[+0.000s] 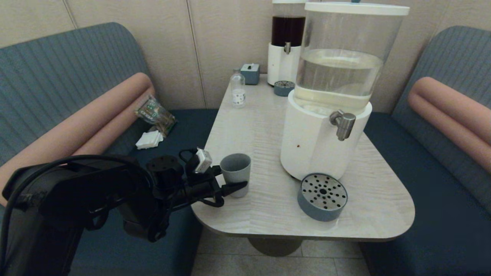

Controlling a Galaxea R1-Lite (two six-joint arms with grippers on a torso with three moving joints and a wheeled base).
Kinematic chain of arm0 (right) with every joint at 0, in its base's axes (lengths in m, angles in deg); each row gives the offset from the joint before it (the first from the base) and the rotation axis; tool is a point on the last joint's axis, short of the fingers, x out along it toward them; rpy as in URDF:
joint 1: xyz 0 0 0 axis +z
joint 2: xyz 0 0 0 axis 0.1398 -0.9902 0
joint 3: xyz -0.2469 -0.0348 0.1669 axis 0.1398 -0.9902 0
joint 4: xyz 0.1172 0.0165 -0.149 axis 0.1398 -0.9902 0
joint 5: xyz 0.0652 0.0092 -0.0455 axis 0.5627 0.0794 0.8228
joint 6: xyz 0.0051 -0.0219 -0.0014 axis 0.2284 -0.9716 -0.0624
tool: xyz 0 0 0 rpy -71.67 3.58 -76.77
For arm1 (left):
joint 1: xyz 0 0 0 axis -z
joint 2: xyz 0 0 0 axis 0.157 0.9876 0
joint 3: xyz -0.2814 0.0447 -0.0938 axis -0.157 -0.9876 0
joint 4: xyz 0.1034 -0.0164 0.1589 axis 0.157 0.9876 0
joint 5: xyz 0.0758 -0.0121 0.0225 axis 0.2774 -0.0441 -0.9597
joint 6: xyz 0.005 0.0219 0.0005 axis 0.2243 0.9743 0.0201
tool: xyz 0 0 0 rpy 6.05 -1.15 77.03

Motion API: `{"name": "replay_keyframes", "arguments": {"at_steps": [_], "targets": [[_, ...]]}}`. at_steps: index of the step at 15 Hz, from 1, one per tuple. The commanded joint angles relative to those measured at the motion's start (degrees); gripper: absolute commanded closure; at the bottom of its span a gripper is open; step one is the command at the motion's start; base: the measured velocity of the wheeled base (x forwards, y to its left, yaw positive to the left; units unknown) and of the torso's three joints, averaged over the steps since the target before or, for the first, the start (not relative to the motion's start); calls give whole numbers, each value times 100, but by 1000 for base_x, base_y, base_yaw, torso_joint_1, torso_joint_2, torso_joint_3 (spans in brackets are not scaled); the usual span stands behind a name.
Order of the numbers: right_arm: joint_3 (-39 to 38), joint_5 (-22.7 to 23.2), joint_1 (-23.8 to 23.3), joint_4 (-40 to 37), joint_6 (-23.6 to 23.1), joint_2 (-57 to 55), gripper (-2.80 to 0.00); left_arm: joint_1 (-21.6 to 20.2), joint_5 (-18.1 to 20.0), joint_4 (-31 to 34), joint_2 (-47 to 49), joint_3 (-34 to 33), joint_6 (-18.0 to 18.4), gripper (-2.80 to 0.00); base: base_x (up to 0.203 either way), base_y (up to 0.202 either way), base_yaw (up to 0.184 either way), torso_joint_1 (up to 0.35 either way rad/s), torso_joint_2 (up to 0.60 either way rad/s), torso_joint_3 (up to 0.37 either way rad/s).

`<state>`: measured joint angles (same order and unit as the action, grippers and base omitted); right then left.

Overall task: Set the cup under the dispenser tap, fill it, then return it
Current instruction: Pick up the cup, then place it under the water dispenser

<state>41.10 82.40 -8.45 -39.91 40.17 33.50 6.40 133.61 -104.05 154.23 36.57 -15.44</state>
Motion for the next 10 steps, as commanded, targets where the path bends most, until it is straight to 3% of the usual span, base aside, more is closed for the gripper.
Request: {"name": "replay_keyframes", "arguments": {"at_steps": [1,4,6,10], "targets": [[-9,-3,-2,5,1,3,0,69,20,-54,-364,-48,-65,0,0,0,0,0,0,0],[-9,-3,6,2,1,3,0,556,-81,-54,-725,-2,-337,0,0,0,0,0,0,0],[-9,-3,-1,3,1,3,0,940,-385,-54,-782,105,-455,0,0,0,0,0,0,0],[-6,-3,0,6,1,3,0,1426,-587,-54,-736,813,-729,0,0,0,0,0,0,0]]}}
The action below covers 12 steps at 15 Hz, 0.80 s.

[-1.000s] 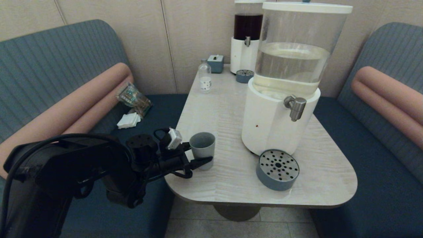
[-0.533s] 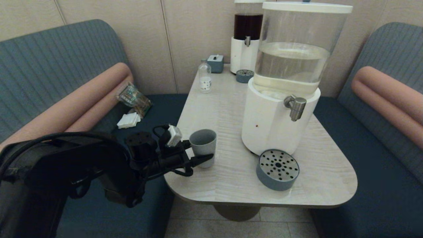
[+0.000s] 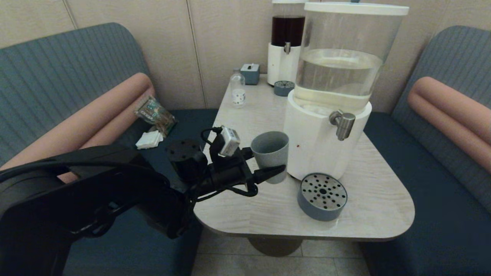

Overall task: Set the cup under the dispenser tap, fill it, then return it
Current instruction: Place it under the water dispenser

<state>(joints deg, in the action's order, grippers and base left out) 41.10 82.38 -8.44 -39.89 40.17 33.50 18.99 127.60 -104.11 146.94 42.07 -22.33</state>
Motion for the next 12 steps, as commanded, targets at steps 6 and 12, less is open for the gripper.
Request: {"name": "replay_keyframes", "arguments": {"at_steps": [6,12], "targets": [[-9,0,-4,4,1,3,0,779,-11,-48,590,739,-160,0,0,0,0,0,0,0],[-9,0,5,0,1,3,0,984,-91,-48,1284,1606,-220,0,0,0,0,0,0,0]]}}
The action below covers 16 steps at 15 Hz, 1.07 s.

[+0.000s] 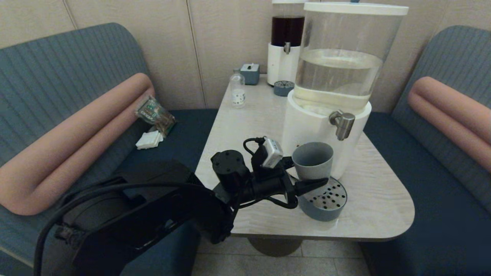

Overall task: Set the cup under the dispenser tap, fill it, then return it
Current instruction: Place it under the water dispenser

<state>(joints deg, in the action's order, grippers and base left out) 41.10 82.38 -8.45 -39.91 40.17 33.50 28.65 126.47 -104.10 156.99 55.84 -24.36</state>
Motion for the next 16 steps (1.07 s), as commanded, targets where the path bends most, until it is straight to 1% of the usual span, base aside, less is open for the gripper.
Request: {"name": "replay_keyframes", "arguments": {"at_steps": [1,3,7,12,16], "targets": [[-9,0,-2,9,1,3,0,19,21,-49,416,404,-31,0,0,0,0,0,0,0],[-9,0,6,7,1,3,0,20,21,-49,609,641,-73,0,0,0,0,0,0,0],[-9,0,-2,0,1,3,0,20,22,-49,846,892,-85,0,0,0,0,0,0,0],[-4,0,0,0,1,-3,0,29,14,-49,1174,1528,-95,0,0,0,0,0,0,0],[-9,0,-2,0,1,3,0,38,12,-45,1319,1606,-95,0,0,0,0,0,0,0]]}}
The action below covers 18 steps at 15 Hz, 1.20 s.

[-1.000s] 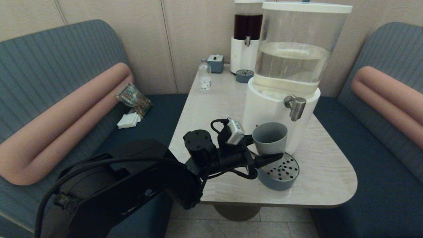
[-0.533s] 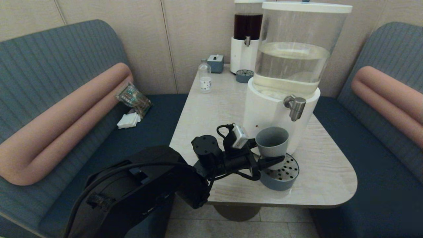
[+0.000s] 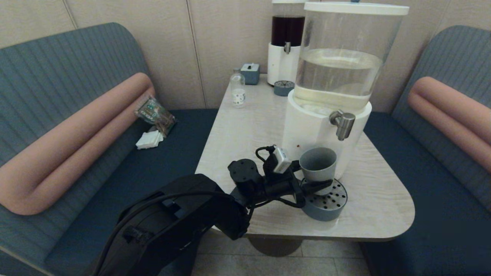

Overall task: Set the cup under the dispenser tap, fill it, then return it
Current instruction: Place it under the water dispenser

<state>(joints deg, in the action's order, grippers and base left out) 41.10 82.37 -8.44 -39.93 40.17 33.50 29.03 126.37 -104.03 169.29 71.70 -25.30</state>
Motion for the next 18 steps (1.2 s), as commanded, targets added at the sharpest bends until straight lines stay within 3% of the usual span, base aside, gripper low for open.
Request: {"name": "replay_keyframes", "arguments": {"at_steps": [1,8,9,18], "targets": [[-9,1,-4,3,1,3,0,-4,22,-53,102,20,-1,0,0,0,0,0,0,0],[-1,1,-3,4,1,3,0,-9,31,-35,256,249,-1,0,0,0,0,0,0,0],[-9,1,1,3,1,3,0,-9,31,-35,256,249,-1,-280,0,0,0,0,0,0],[-9,1,5,5,1,3,0,-9,9,-56,194,271,-10,-280,0,0,0,0,0,0]]}}
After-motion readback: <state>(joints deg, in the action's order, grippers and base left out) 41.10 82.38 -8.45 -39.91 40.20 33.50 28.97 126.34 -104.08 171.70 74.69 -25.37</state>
